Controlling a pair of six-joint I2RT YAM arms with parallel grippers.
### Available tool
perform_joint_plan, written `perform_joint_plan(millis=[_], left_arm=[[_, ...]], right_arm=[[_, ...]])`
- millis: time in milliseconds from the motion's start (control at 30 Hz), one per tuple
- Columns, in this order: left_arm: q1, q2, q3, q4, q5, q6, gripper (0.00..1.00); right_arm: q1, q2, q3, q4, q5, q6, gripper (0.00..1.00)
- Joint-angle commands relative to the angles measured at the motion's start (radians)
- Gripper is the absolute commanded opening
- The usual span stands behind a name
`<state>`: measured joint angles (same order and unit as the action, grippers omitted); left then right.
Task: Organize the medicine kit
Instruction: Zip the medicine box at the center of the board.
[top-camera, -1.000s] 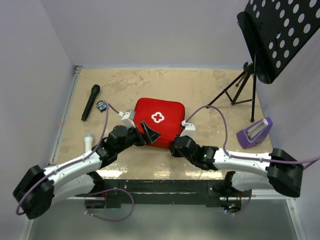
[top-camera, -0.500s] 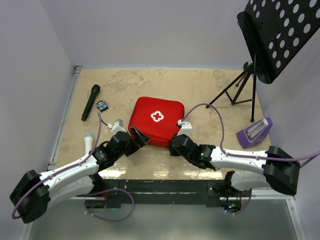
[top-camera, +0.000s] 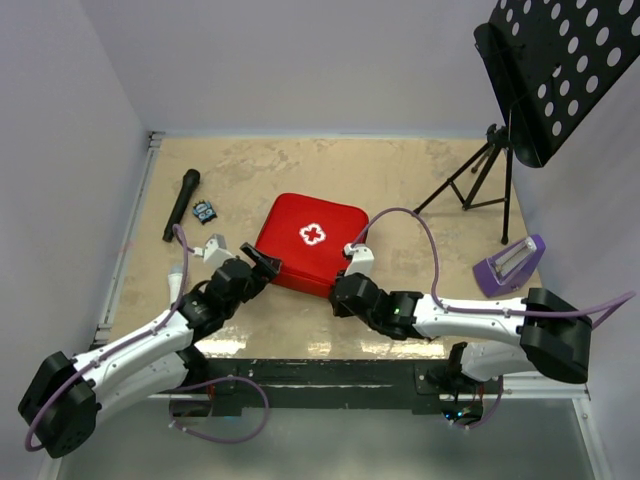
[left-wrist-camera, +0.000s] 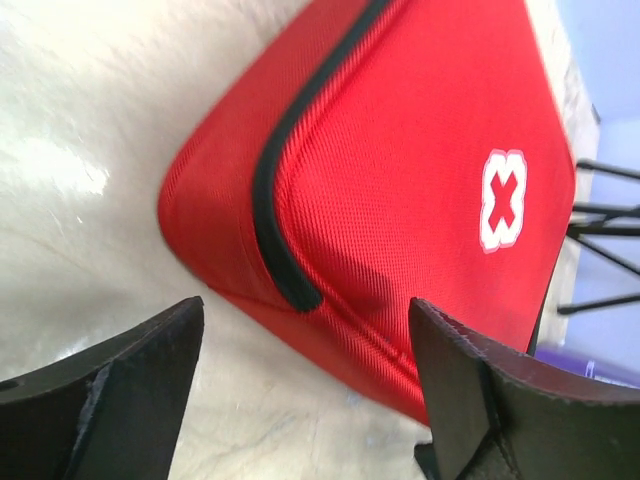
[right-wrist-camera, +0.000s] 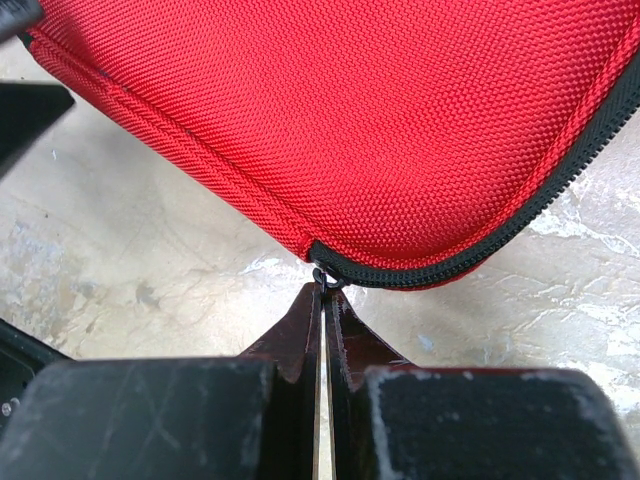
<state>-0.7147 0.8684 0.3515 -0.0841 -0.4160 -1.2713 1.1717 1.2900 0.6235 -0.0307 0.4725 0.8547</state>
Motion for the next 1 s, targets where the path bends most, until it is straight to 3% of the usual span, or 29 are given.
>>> perform_joint_plan(millis=[0, 400, 633, 967], left_arm=[[0.058, -0.011, 0.032, 0.041, -0.024, 0.045, 0.81], [0.230, 0.118, 0.035, 0.193, 0.175, 0.193, 0.45], [0.251, 0.176, 0.040, 0.239, 0.232, 0.248, 0.00], [0.290, 0.215, 0.104, 0.184, 0.169, 0.296, 0.00]], right_arm=[[0.014, 0.011, 0.041, 0.022, 0.009, -0.013, 0.00], [0.020, 0.017, 0.048, 0.017, 0.006, -0.040, 0.00], [0.020, 0.017, 0.053, 0.006, 0.011, -0.045, 0.00], [0.020, 0.003, 0.091, -0.119, 0.070, -0.033, 0.00]])
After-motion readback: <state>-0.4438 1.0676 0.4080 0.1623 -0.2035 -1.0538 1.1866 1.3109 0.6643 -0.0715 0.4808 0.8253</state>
